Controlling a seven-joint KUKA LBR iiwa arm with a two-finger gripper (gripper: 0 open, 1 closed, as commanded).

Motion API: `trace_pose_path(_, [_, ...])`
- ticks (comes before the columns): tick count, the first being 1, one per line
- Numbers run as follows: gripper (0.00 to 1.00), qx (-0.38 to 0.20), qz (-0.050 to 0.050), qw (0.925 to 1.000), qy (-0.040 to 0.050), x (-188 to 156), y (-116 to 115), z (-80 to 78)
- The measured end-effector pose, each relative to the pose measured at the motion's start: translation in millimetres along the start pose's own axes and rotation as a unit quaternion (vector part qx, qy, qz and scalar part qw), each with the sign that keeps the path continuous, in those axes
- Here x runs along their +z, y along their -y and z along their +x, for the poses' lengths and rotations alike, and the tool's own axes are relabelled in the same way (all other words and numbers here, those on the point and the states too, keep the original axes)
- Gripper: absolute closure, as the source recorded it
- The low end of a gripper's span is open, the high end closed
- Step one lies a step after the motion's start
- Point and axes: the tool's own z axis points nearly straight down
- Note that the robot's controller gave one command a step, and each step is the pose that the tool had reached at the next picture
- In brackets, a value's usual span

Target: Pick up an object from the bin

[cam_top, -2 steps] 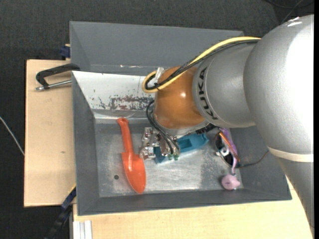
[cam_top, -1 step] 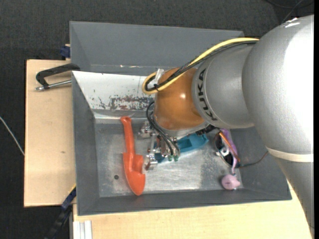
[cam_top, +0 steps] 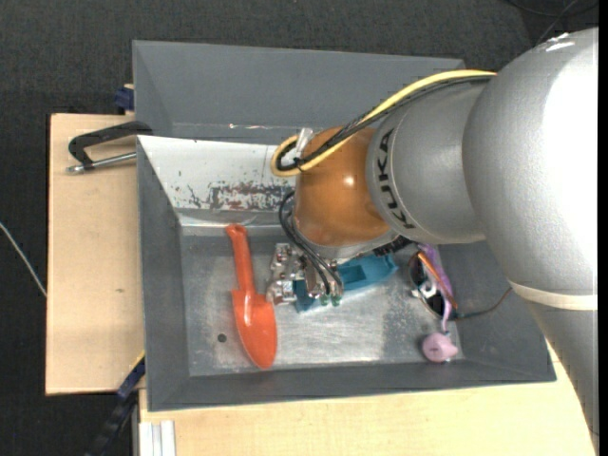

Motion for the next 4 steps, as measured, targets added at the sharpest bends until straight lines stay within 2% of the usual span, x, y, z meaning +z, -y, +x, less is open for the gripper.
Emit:
trace_pose_path(1, [0.00,0.000,0.000,1.0000,0.0001,3.4,0.5,1.1])
trace_pose_path(2, [1.00,0.000,0.000,1.0000,-0.0019,0.4,-0.1,0.9])
trace_pose_path(3, [0.00,0.000,0.000,1.0000,0.0000,3.5,0.5,1.2])
trace_pose_path(4, [0.00,0.000,0.000,1.0000,0.0000,3.4,0.4,1.2])
